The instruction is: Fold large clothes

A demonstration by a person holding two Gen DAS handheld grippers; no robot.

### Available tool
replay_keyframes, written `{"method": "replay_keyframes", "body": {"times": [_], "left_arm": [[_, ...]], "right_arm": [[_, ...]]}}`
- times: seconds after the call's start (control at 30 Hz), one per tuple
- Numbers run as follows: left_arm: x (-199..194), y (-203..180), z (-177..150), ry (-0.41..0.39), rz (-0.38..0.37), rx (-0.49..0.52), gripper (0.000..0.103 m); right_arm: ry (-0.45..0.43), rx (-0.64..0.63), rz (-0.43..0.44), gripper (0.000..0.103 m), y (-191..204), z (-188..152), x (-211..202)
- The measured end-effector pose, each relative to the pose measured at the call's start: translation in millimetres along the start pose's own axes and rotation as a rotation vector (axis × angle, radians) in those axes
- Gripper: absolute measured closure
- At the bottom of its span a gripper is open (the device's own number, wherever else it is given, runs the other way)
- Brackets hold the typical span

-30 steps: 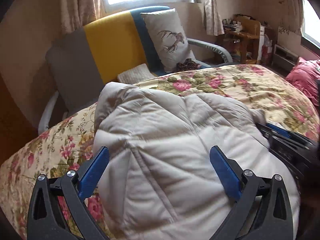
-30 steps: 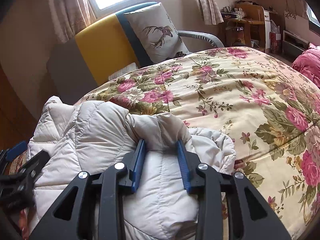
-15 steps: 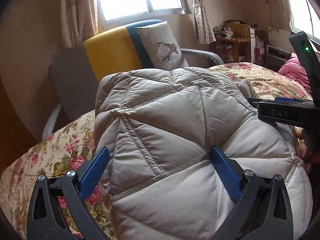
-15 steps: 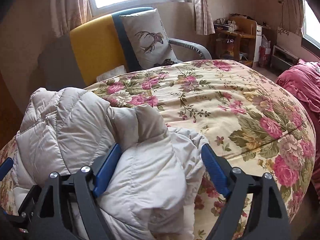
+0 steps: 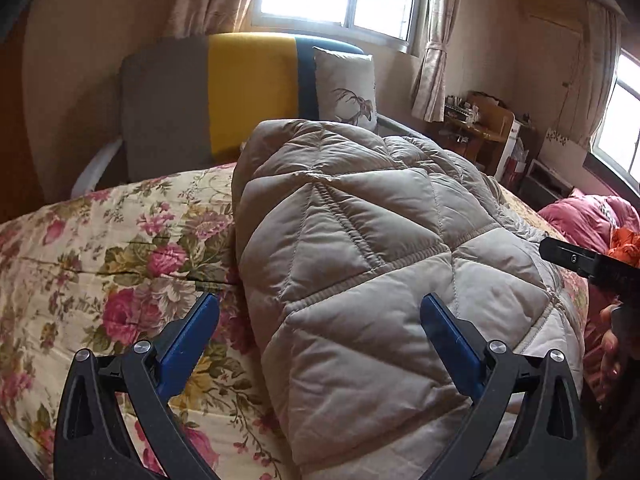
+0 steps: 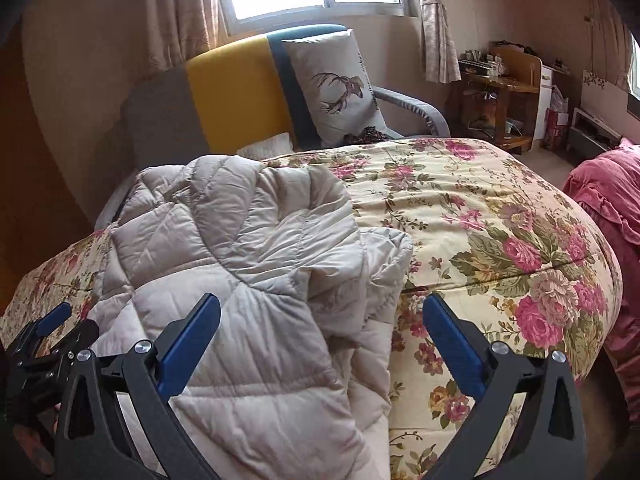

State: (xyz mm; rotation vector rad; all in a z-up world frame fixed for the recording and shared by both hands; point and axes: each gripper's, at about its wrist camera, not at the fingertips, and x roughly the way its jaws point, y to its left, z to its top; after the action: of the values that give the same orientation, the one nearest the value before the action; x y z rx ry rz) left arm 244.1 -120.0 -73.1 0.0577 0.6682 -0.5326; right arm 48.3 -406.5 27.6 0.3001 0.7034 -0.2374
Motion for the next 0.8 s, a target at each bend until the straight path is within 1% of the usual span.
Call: {"method": "replay_keyframes", "body": {"times": [0.07,0.2,0.3,0.37,0.43,0.53,0.7,0.8], "left_arm": [[-0.7,5.0,-2.1,0.010,-0.016,-0.024,0.003],[2.5,14.1,-6.4,0.055,-0.079,-0.083,0.003],[9.6,18.3,-8.9,0.118,-0.162,-0.118,0.003],[17.5,17.8,-10.8,0.186,-0.233,-0.136,0.003],[20.8,15.2,-12.7,0.220,-0.278,-0.145,0.003],[23.8,10.0,-14.9,0.221,-0.274,-0.137,0.003],[32.9,2.5,-14.0,0.247,-0.285,-0.131,0.003],[38.0,1.2,-15.7,0.262,-0.292,-0.122,0.003]], "right_arm": [[0.021,-0.006,0.039,0.002,5.8,-1.4,1.2],[0.061,0.005,-0.002,0.002,4.1,-9.2,17.6],[0.112,-0.012,-0.018,0.002,-1.9,-18.2,32.3],[0.123,0.003,0.003,0.002,-9.0,-24.8,38.9],[0.154,0.075,0.058,0.002,-20.4,-31.0,47.2],[0.200,0.189,0.146,0.002,-36.5,-38.6,58.5],[0.215,0.212,0.204,0.002,-44.2,-41.6,65.0],[0.253,0.281,0.300,0.002,-57.3,-43.3,75.9]]}}
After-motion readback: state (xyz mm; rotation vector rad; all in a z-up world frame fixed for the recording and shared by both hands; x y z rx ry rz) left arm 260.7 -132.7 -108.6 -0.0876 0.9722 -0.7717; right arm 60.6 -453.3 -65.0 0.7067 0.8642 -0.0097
